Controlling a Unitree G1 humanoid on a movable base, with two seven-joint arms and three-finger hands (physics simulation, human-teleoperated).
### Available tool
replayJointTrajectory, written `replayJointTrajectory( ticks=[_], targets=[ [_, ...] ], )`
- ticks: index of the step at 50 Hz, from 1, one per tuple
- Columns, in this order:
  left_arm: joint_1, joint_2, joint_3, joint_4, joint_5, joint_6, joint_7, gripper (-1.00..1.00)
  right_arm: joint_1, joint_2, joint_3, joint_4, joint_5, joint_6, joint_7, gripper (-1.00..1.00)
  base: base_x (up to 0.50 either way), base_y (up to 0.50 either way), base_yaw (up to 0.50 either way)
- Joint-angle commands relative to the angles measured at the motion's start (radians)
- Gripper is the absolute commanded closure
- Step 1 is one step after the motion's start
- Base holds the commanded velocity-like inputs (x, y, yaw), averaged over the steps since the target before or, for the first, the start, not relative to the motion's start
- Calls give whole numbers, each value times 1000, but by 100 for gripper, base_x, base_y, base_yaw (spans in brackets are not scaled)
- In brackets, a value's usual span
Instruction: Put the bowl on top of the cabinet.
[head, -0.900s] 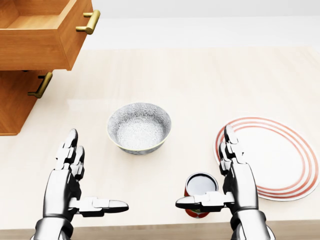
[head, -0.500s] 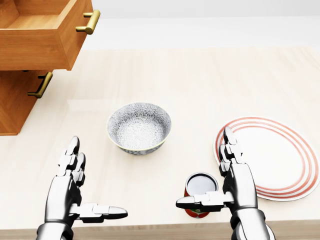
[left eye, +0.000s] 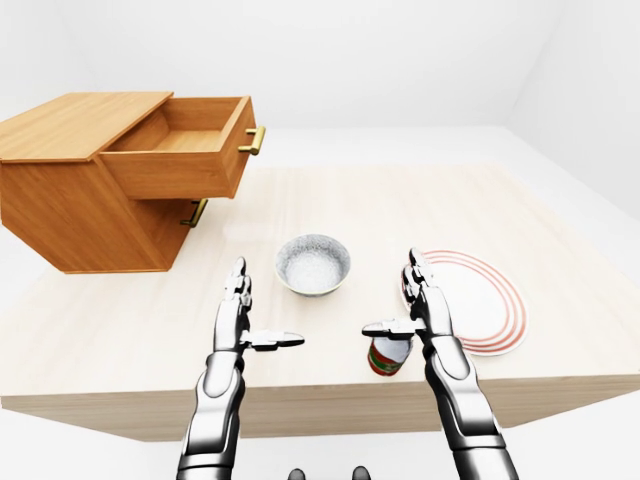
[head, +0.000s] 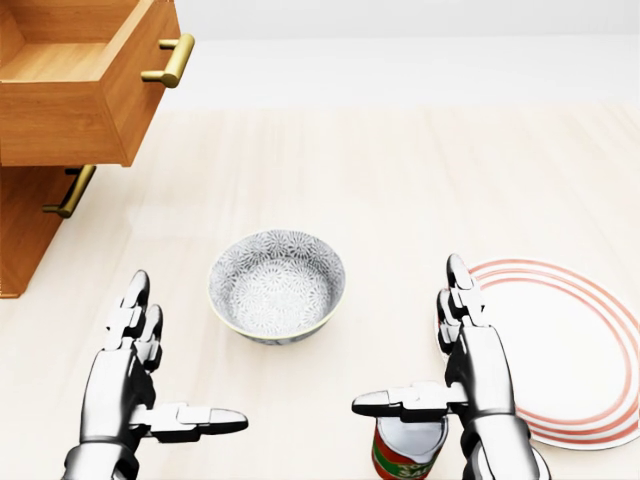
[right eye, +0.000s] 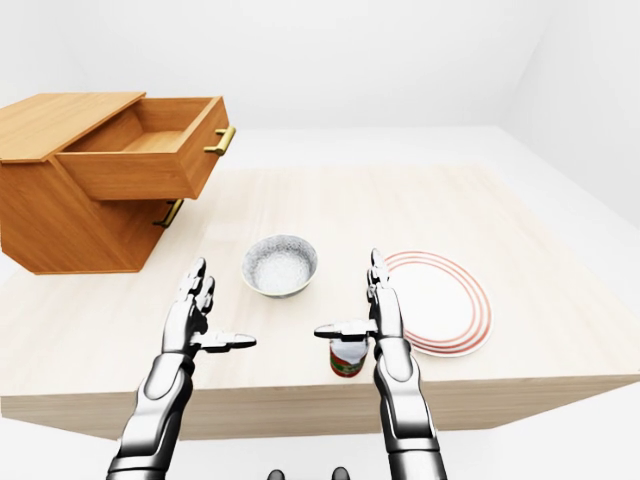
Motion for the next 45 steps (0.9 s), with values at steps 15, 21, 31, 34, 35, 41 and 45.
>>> replayJointTrajectory(
  ticks=[15, 21, 31, 34, 35, 41, 45],
  targets=[
    [0, 2, 7, -3, -12, -11, -2, -100, -5, -2, -4, 8, 6, -4, -3, -100, 50, 0, 0],
    [-1, 2, 7, 0, -13, -14, -3, -100, -6, -1, -3, 12, 3, -6, -4, -100, 50, 0, 0],
    [9, 1, 5, -12, -18, -23, -9, -100, -8, -1, -5, 18, -4, -17, -16, -100, 26, 0, 0],
    [15, 1, 4, -26, -18, -20, -12, -100, -12, -2, -6, 25, -4, -20, -19, -100, 0, 0, 0],
    [17, 1, 4, -32, -19, -18, -12, -100, -13, -2, -7, 29, -4, -21, -20, -100, 0, 0, 0],
    [28, 1, 7, -64, -22, -17, -18, -100, -16, -3, -9, 35, -2, -22, -22, -100, 0, 0, 0],
    [32, 0, 5, -72, -11, -33, -16, -100, -23, -4, -13, 49, -1, -27, -26, -100, 0, 0, 0]
  ],
)
